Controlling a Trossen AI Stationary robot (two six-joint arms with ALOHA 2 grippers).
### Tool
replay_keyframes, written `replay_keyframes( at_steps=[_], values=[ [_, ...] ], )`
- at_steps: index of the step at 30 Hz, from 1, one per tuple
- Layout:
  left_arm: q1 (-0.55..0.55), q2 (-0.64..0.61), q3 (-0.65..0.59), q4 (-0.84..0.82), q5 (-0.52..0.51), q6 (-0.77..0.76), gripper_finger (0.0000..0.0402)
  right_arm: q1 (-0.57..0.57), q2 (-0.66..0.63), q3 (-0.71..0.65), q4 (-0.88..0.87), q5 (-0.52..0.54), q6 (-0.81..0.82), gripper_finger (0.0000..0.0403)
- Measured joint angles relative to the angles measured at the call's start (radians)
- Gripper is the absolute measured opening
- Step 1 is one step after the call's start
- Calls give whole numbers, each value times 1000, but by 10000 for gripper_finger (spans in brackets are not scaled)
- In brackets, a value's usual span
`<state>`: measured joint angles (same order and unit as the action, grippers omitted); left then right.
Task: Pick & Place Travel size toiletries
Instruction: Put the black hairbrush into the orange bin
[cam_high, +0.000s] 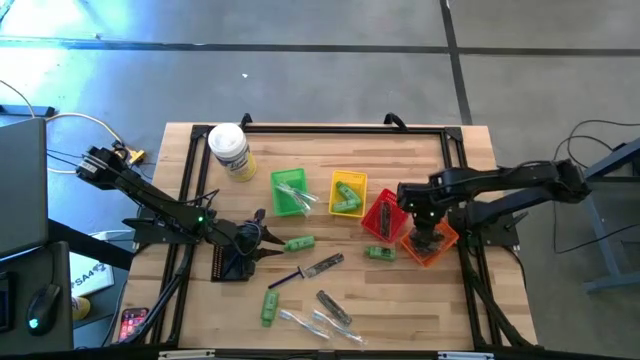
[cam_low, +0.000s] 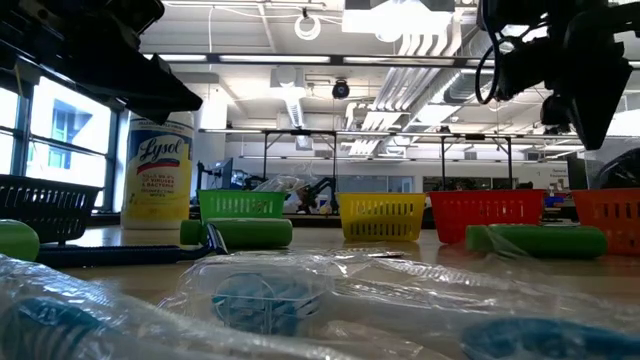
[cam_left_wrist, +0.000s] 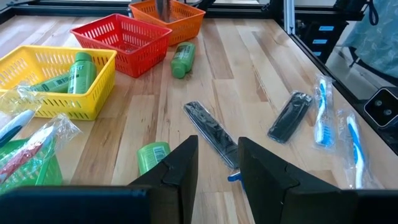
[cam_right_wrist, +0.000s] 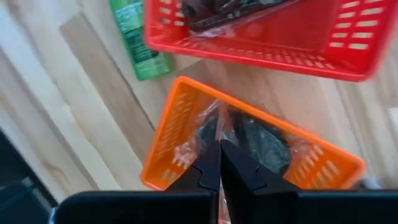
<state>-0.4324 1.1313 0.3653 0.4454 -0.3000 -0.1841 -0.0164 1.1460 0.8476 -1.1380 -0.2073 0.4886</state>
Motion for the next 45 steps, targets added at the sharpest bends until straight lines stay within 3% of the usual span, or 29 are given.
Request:
replay_keyframes(
  at_steps=[11,19,30,34,45],
  values=[
    [0,0,0,0,0,0,112,-14,16,-1,-1,45,-49,2],
    [0,0,0,0,0,0,112,23,10,-1,-7,-119,-38,2],
    [0,0,0,0,0,18,112,100,10,0,-9,-205,-9,2],
    [0,0,0,0,0,23,112,110,10,12,-22,-291,7,2],
    [0,0,0,1,0,23,112,129,23,89,-100,-203,-3,2]
  ],
)
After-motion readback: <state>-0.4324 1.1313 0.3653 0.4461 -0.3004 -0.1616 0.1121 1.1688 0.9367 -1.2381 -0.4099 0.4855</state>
